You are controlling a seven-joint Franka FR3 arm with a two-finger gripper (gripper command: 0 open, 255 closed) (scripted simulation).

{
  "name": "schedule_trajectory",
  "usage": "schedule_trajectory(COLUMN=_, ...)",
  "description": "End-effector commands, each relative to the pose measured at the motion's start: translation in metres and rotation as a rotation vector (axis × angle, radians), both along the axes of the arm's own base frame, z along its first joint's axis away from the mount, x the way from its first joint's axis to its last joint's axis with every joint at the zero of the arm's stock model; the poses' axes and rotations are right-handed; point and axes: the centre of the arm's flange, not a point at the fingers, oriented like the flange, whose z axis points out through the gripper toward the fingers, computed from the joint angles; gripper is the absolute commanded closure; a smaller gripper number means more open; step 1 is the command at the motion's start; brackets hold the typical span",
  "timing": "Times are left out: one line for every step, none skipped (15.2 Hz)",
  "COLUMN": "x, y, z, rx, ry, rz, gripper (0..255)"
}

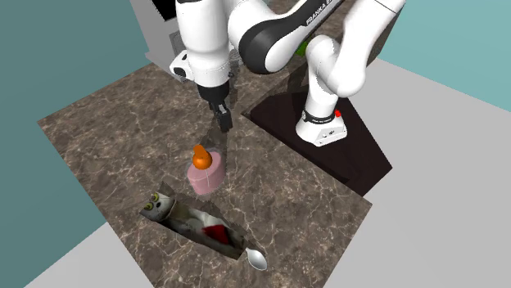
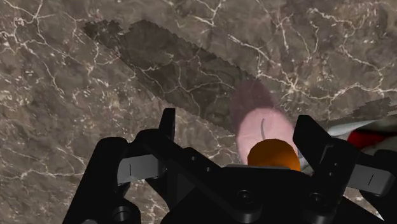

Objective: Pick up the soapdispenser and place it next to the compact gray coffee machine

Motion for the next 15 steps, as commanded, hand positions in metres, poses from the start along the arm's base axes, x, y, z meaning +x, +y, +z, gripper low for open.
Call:
schedule_trajectory(x=0.008, y=0.014, z=-0.018, rx=0.01, ry=0.002, rz=0.02, gripper=0)
schedule_trajectory(x=0.012, y=0.021, z=-0.028, rx=0.014, ry=0.004, rz=0.029, gripper=0)
schedule_trajectory(x=0.016, y=0.028, z=-0.038, rx=0.018, ry=0.006, rz=0.039, gripper=0)
schedule_trajectory(x=0.02, y=0.035, z=-0.048, rx=0.023, ry=0.008, rz=0.049, gripper=0)
schedule_trajectory(x=0.023, y=0.042, z=-0.058, rx=0.027, ry=0.01, rz=0.058, gripper=0)
schedule_trajectory(x=0.027, y=0.049, z=-0.068, rx=0.031, ry=0.012, rz=0.068, gripper=0)
schedule_trajectory(x=0.03, y=0.055, z=-0.076, rx=0.034, ry=0.014, rz=0.076, gripper=0)
schedule_trajectory(x=0.03, y=0.055, z=-0.081, rx=0.034, ry=0.014, rz=0.076, gripper=0)
schedule_trajectory(x=0.03, y=0.055, z=-0.086, rx=0.034, ry=0.014, rz=0.076, gripper=0)
schedule_trajectory(x=0.03, y=0.055, z=-0.091, rx=0.034, ry=0.014, rz=0.076, gripper=0)
schedule_trajectory(x=0.03, y=0.054, z=-0.097, rx=0.034, ry=0.014, rz=0.076, gripper=0)
schedule_trajectory(x=0.03, y=0.054, z=-0.102, rx=0.034, ry=0.014, rz=0.076, gripper=0)
schedule_trajectory(x=0.03, y=0.054, z=-0.107, rx=0.034, ry=0.014, rz=0.076, gripper=0)
schedule_trajectory(x=0.03, y=0.054, z=-0.112, rx=0.034, ry=0.014, rz=0.076, gripper=0)
schedule_trajectory(x=0.03, y=0.054, z=-0.116, rx=0.034, ry=0.014, rz=0.076, gripper=0)
